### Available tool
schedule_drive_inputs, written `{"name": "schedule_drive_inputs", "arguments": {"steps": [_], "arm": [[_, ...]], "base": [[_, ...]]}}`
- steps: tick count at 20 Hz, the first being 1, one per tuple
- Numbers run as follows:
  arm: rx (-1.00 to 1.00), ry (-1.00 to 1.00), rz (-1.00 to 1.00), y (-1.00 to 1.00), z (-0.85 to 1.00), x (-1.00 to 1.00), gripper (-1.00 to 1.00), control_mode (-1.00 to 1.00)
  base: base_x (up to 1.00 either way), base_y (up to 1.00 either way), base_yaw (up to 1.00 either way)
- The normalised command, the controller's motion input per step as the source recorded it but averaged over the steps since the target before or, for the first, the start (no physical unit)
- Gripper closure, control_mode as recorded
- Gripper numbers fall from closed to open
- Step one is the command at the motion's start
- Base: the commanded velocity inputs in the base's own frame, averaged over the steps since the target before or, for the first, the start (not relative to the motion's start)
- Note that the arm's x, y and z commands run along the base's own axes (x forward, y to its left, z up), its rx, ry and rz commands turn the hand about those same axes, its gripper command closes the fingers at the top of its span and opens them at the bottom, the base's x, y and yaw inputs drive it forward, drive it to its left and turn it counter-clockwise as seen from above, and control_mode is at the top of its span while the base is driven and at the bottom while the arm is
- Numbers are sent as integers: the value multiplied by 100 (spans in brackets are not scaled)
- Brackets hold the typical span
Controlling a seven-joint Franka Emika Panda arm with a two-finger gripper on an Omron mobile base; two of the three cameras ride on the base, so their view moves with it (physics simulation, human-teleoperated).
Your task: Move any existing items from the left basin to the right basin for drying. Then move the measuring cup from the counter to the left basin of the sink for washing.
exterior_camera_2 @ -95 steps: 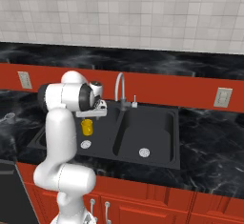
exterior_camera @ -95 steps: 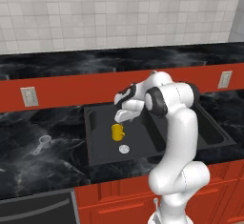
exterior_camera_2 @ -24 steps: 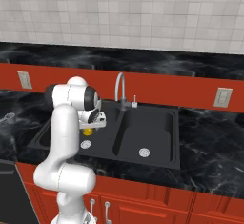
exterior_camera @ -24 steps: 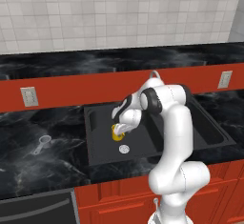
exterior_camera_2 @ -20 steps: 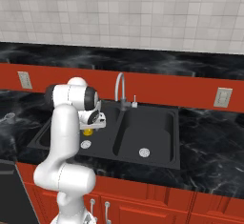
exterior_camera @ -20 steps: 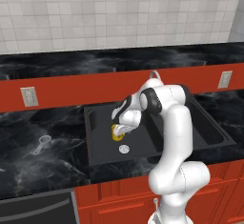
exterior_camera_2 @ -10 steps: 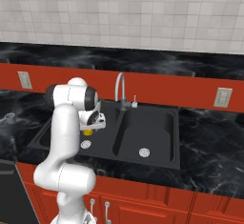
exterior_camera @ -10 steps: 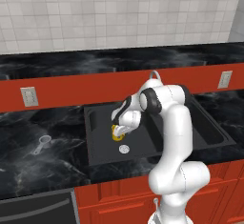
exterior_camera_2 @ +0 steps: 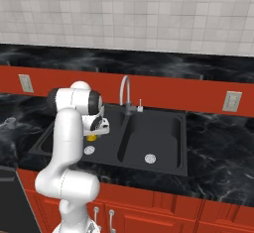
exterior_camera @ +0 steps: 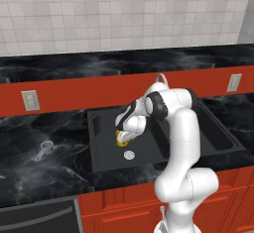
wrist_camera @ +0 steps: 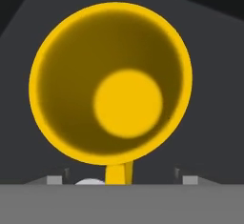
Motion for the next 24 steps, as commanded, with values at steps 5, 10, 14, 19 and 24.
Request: {"name": "schedule_drive_inputs", "arguments": {"steps": [5,10,14,19,24], "arm": [[0,0,0,6,0,0,100,-100],[0,0,0,3,0,0,100,-100],[0,-1,0,0,0,-4,100,-100],[0,-5,0,0,24,-12,100,-100],[0,-3,0,0,39,-14,100,-100]], "base": [[0,0,0],[0,0,0],[0,0,0],[0,0,0],[0,0,0]]}}
